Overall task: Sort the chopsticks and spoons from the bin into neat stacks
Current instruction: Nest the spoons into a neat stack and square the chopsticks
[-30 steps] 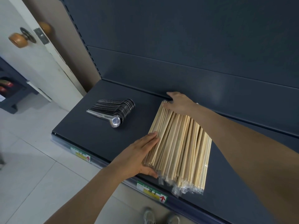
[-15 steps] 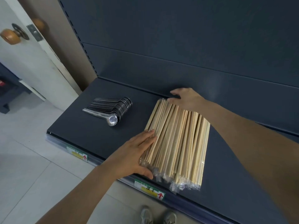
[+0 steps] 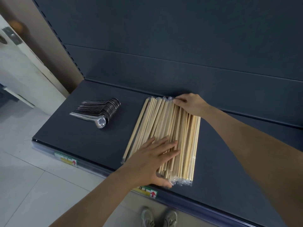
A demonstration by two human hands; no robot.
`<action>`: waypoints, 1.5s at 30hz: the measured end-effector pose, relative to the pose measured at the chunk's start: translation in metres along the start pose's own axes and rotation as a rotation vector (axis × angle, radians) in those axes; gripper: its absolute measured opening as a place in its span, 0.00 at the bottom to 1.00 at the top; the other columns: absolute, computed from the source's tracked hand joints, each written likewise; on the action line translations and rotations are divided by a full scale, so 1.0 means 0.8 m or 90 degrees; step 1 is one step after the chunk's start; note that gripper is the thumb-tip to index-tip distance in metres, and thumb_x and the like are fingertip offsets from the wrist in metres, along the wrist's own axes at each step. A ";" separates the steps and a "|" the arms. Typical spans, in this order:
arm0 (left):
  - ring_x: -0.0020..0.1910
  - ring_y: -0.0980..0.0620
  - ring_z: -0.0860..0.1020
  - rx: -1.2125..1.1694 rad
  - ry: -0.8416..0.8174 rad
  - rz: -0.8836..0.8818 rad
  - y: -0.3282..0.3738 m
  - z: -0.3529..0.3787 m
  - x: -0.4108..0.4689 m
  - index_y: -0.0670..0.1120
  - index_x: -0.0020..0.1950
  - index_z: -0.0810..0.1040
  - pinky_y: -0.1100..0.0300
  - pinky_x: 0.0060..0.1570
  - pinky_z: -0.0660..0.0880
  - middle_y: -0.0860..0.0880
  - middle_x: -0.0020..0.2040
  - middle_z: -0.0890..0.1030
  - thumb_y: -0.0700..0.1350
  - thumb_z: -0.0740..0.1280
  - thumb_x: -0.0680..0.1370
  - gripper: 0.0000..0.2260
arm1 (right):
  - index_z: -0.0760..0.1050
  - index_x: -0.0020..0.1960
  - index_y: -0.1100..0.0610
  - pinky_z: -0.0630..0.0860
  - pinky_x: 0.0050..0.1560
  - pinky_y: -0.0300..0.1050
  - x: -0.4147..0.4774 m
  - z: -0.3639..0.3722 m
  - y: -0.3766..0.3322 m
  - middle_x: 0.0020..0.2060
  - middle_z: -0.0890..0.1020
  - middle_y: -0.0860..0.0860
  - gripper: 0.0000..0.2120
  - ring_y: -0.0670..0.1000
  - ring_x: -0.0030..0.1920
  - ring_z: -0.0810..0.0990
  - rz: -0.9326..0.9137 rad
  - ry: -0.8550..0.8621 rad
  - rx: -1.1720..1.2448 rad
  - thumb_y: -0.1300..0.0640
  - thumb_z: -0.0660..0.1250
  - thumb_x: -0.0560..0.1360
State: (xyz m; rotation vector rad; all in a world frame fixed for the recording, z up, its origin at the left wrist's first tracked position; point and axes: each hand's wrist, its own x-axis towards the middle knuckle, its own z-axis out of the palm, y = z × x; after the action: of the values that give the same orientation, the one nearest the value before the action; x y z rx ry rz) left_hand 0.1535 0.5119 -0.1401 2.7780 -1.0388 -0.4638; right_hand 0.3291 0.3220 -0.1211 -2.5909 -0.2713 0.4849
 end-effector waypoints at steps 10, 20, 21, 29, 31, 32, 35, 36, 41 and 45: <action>0.75 0.55 0.42 0.047 0.022 0.033 -0.005 0.005 0.002 0.55 0.72 0.48 0.50 0.70 0.35 0.55 0.76 0.45 0.69 0.57 0.70 0.37 | 0.72 0.67 0.50 0.67 0.58 0.41 -0.012 0.002 0.001 0.65 0.75 0.50 0.21 0.51 0.63 0.73 0.007 -0.013 0.089 0.42 0.55 0.80; 0.76 0.54 0.47 0.088 0.072 0.101 0.025 0.000 0.013 0.53 0.75 0.53 0.45 0.71 0.42 0.52 0.77 0.53 0.74 0.51 0.70 0.40 | 0.65 0.72 0.54 0.66 0.55 0.39 -0.008 0.009 -0.001 0.67 0.72 0.53 0.24 0.53 0.64 0.72 -0.022 -0.003 0.024 0.45 0.55 0.80; 0.76 0.55 0.46 0.080 0.074 0.113 0.027 0.002 0.017 0.53 0.75 0.55 0.47 0.72 0.41 0.52 0.77 0.54 0.72 0.52 0.72 0.38 | 0.66 0.72 0.54 0.66 0.55 0.40 -0.008 0.009 0.001 0.66 0.73 0.53 0.23 0.53 0.64 0.72 -0.014 0.009 0.023 0.44 0.55 0.80; 0.74 0.58 0.53 0.063 0.046 0.138 0.016 0.010 0.024 0.50 0.71 0.68 0.55 0.72 0.44 0.55 0.71 0.54 0.65 0.54 0.76 0.29 | 0.70 0.68 0.53 0.71 0.56 0.44 -0.025 0.009 0.015 0.63 0.76 0.53 0.22 0.53 0.58 0.76 0.005 0.028 0.042 0.43 0.55 0.80; 0.71 0.55 0.65 0.095 0.064 0.153 0.017 0.013 0.024 0.52 0.65 0.75 0.52 0.70 0.55 0.54 0.69 0.61 0.65 0.54 0.75 0.27 | 0.70 0.69 0.53 0.72 0.56 0.44 -0.028 0.007 0.014 0.62 0.77 0.53 0.22 0.52 0.57 0.76 0.003 0.026 0.046 0.43 0.56 0.80; 0.69 0.55 0.68 0.097 0.072 0.155 0.018 0.013 0.025 0.52 0.63 0.76 0.52 0.69 0.59 0.54 0.68 0.64 0.66 0.54 0.75 0.26 | 0.70 0.69 0.53 0.71 0.57 0.44 -0.029 0.005 0.014 0.63 0.76 0.53 0.22 0.52 0.59 0.76 -0.002 0.027 0.042 0.43 0.57 0.80; 0.72 0.55 0.63 0.080 0.081 0.152 0.021 0.012 0.022 0.51 0.66 0.73 0.52 0.74 0.54 0.53 0.70 0.65 0.67 0.52 0.76 0.28 | 0.68 0.70 0.55 0.69 0.63 0.44 -0.034 -0.006 0.017 0.66 0.74 0.51 0.23 0.52 0.64 0.73 -0.010 0.079 0.069 0.45 0.59 0.79; 0.74 0.56 0.58 0.070 0.082 0.143 0.023 0.011 0.020 0.51 0.69 0.70 0.53 0.75 0.48 0.54 0.72 0.62 0.68 0.51 0.76 0.30 | 0.68 0.70 0.55 0.69 0.64 0.44 -0.036 -0.009 0.020 0.65 0.75 0.51 0.23 0.52 0.64 0.73 -0.004 0.099 0.079 0.45 0.59 0.79; 0.76 0.54 0.50 0.121 0.101 0.146 0.033 0.013 0.025 0.53 0.73 0.63 0.48 0.75 0.44 0.53 0.76 0.57 0.71 0.50 0.74 0.34 | 0.75 0.62 0.52 0.72 0.52 0.42 -0.045 -0.009 0.048 0.57 0.80 0.50 0.17 0.51 0.55 0.77 0.061 0.103 0.076 0.45 0.58 0.79; 0.75 0.53 0.55 0.129 0.097 0.162 0.033 0.018 0.038 0.53 0.71 0.67 0.49 0.75 0.45 0.51 0.75 0.61 0.69 0.52 0.75 0.30 | 0.77 0.61 0.54 0.68 0.51 0.38 -0.054 0.000 0.051 0.58 0.79 0.50 0.17 0.46 0.54 0.75 0.069 0.123 0.159 0.46 0.59 0.80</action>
State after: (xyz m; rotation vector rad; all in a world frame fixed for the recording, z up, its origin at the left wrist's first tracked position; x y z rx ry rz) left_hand 0.1541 0.4718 -0.1550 2.7383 -1.4472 -0.1175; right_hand 0.2936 0.2753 -0.1291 -2.3935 -0.0035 0.2829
